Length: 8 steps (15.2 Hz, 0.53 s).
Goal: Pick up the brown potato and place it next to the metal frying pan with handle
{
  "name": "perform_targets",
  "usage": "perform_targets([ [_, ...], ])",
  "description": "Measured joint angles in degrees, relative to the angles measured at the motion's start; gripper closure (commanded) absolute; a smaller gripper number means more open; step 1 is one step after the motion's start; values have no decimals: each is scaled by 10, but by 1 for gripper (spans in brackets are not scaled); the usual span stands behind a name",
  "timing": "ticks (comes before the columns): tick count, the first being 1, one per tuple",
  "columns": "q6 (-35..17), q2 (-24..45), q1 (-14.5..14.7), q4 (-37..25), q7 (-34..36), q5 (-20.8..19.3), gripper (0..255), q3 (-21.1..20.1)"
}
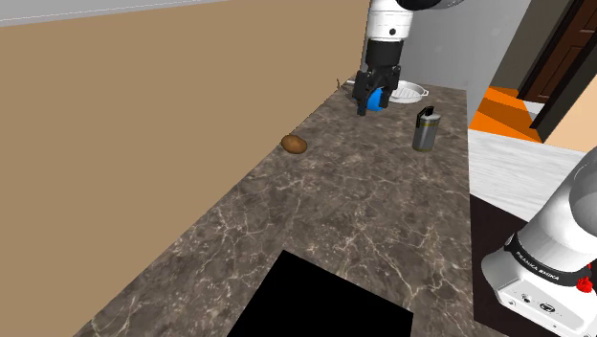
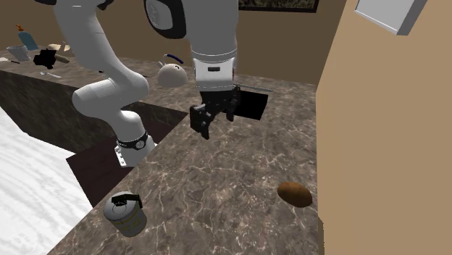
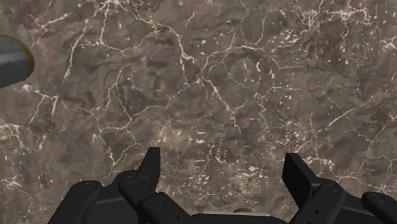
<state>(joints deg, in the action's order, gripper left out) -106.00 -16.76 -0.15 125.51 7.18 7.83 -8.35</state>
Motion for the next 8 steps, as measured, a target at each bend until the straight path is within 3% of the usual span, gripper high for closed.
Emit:
perform_targets([
  [8,-47,178,9,-127,61,-28,0,-26],
])
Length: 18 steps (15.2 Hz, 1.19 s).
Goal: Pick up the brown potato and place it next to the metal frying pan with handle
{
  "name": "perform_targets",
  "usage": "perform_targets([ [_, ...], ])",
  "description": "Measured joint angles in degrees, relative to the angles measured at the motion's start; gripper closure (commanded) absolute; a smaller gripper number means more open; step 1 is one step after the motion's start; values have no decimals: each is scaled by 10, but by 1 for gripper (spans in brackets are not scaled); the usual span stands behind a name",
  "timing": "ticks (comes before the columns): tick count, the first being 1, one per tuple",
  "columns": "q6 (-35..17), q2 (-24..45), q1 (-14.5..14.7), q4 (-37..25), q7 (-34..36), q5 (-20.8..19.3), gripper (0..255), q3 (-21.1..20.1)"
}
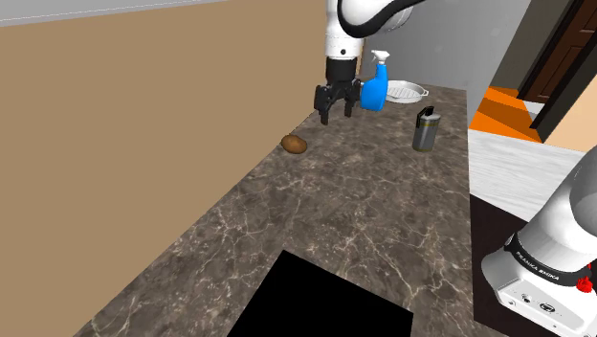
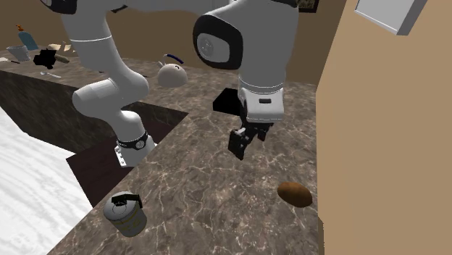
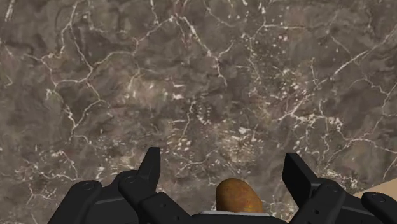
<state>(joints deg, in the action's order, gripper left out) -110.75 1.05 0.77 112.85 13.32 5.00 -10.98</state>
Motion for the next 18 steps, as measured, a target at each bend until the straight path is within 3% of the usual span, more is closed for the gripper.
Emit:
perform_targets([
  [8,-9,185,21,-168,50,-40,0,-2],
  [13,24,320,44,-332,75,-63,0,5],
  [18,0,342,45,-328,76,-66,0,8],
])
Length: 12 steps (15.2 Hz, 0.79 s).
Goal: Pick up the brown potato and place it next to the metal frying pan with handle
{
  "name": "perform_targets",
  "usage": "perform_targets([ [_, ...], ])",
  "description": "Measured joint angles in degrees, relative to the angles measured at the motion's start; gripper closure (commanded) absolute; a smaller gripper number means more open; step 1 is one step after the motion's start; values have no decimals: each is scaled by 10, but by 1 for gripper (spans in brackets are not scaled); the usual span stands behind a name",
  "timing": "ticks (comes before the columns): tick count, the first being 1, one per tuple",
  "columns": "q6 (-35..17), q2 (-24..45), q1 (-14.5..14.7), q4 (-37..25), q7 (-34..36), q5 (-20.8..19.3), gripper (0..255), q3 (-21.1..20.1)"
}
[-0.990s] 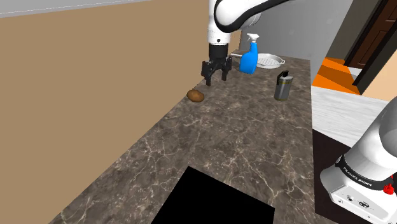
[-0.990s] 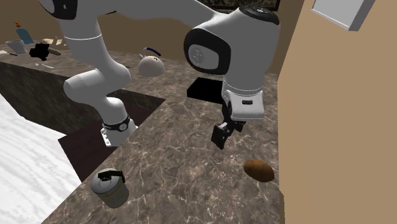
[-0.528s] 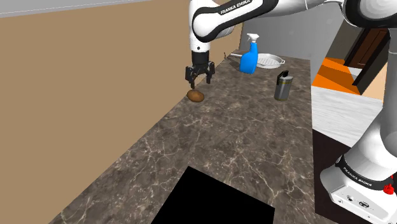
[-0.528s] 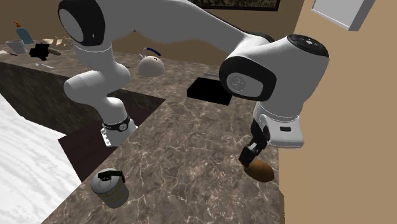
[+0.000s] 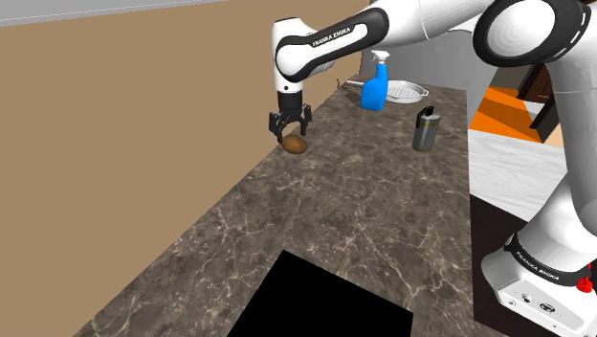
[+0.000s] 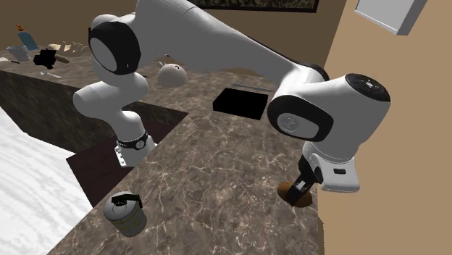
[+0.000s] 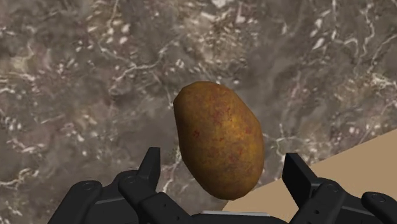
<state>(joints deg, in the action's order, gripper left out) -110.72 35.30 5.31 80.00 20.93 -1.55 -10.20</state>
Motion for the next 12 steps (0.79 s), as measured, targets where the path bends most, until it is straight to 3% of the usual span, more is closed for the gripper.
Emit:
perform_targets([
  [9,-24,8,1,16,1,-1,0,1],
  [10,-24,8,1,16,1,-1,255,1],
  [12,-24,8,1,16,1,-1,255,1],
])
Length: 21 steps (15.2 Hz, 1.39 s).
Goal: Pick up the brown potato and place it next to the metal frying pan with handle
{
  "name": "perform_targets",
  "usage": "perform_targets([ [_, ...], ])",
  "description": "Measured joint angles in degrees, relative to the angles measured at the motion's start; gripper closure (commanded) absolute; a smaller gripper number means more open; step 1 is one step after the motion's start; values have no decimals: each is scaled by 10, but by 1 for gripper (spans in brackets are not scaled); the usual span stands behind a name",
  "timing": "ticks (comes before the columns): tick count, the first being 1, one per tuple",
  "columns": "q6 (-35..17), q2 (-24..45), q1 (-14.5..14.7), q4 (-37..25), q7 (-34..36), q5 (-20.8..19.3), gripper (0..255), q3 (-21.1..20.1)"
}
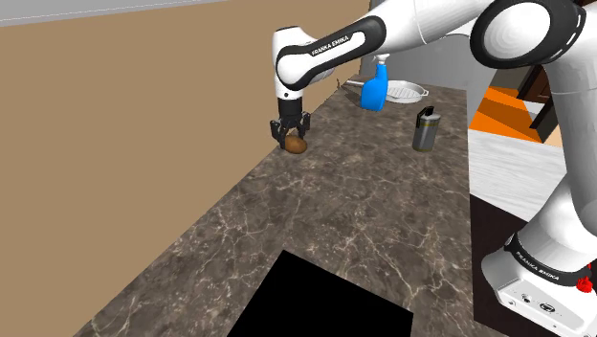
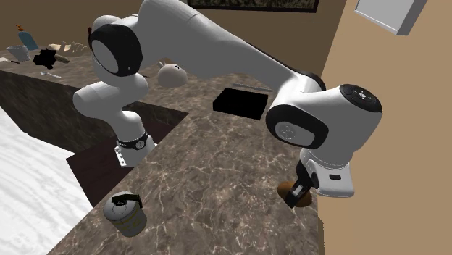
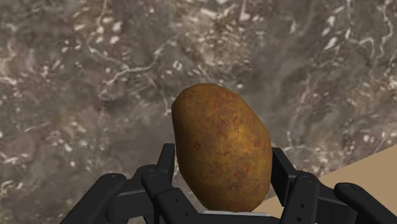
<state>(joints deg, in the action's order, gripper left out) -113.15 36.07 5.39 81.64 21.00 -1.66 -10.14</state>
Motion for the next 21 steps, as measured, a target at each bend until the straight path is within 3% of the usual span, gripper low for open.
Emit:
perform_targets([
  [9,3,-1,0,-1,0,0,255,0],
  [21,76,-27,0,-49,2,4,255,-3],
])
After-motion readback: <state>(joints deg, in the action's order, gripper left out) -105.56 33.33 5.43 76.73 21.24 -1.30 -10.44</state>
